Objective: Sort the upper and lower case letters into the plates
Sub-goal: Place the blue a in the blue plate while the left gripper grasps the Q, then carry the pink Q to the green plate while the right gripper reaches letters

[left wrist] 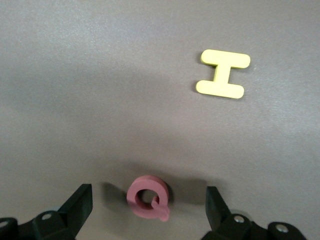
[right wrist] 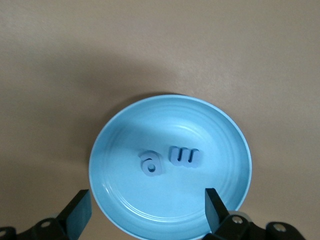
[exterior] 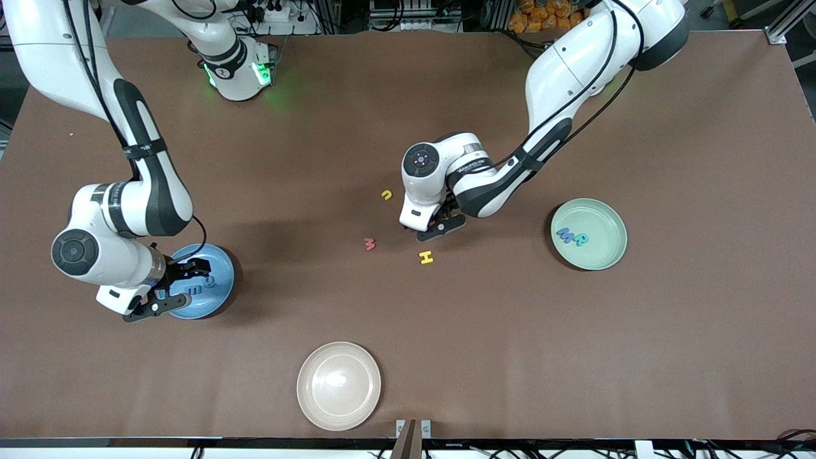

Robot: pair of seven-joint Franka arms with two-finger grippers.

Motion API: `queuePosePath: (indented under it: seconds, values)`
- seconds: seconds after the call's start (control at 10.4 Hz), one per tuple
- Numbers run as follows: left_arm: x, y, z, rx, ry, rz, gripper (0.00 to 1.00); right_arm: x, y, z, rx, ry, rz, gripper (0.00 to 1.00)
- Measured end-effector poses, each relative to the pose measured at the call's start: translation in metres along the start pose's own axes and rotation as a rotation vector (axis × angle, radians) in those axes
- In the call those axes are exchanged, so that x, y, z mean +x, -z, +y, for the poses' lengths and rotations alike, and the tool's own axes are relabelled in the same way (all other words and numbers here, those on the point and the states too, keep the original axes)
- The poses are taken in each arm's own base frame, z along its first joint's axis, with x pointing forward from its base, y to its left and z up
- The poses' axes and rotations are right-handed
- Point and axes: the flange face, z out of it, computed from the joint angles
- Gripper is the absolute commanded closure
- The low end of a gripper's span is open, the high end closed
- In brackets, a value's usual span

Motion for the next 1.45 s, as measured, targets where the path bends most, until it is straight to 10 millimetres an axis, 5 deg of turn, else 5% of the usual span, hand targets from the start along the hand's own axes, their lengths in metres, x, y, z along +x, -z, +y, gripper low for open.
queuePosePath:
  seconds: [0.58,1.25,1.45]
  values:
    - [-0.007,-0.01,-0.011,-0.081,0.052,-0.023,0.02,0.005,0.003,-0.024,0.009,0.036,-0.022,0.0]
    - [-0.012,0.0,-0.015,-0.08,0.043,-0.007,0.85,0.01,0.01,-0.048,0.008,0.072,-0.029,0.0]
    - [-0.012,0.001,-0.015,-0.08,0.043,-0.006,0.88,0.01,0.01,-0.049,0.007,0.073,-0.029,0.0]
